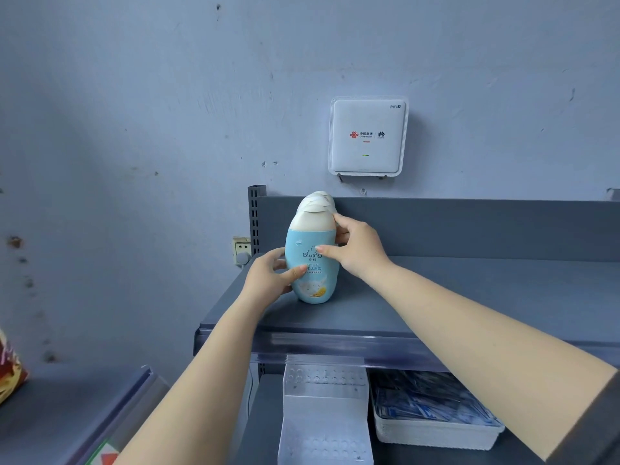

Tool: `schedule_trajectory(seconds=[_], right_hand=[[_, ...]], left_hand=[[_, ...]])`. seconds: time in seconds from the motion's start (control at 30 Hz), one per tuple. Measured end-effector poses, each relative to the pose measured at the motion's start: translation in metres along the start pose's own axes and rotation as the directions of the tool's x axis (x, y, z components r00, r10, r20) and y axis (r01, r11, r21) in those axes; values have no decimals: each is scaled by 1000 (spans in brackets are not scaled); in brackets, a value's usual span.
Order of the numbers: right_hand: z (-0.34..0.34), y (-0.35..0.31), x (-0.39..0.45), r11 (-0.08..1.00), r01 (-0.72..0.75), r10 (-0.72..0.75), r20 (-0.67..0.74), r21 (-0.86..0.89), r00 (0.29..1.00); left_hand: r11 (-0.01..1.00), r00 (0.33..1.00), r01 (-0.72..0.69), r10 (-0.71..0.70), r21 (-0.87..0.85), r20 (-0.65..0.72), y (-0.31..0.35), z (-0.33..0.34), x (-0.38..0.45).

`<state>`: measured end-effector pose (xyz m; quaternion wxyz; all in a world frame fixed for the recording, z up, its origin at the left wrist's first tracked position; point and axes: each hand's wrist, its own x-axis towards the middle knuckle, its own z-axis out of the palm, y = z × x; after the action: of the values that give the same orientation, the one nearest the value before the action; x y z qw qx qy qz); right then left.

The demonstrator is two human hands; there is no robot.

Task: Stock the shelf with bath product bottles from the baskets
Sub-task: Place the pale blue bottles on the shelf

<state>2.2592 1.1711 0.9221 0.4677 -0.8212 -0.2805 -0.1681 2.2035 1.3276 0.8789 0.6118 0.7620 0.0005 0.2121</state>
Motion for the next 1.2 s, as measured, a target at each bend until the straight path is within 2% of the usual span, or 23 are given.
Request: schedule_trajectory(seconds=[0.43,0.5,0.6,0.67,0.77,0.83,0.93,1.07,1.2], right_hand=[[-2,-6,0,999,-17,15,-29,-43,999],[-5,-8,-4,999,-14,13,-12,-31,1000],[-15,-11,-10,1000,-16,16,-14,-1,1000],[-28,-12,-17,1000,-16,16,-62,4,998],[-57,-9,-32,999,14,-20,-143,-42,990],[-80,-1,-44,988,51,-72,-150,-144,986],[-119,12,-64,905,91,-136,-79,-416,988],[-174,33,-99,634,71,-108,3,-770,994],[-227,59,-140,449,10,-37,-8,-894,999]], left_hand=[[999,1000,22,-22,42,-9,0,2,2],[994,999,29,-27,108,-22,4,0,2],[975,992,30,-2,220,-128,21,-3,-3],[963,974,-6,66,269,-215,37,-2,-12],[903,908,-178,304,390,-290,59,12,-31],[835,877,-271,420,480,-235,72,32,-40],[674,867,-386,498,630,-1,85,76,-44],[437,812,-523,518,732,271,96,150,-52],[325,742,-636,506,700,440,104,228,-70]])
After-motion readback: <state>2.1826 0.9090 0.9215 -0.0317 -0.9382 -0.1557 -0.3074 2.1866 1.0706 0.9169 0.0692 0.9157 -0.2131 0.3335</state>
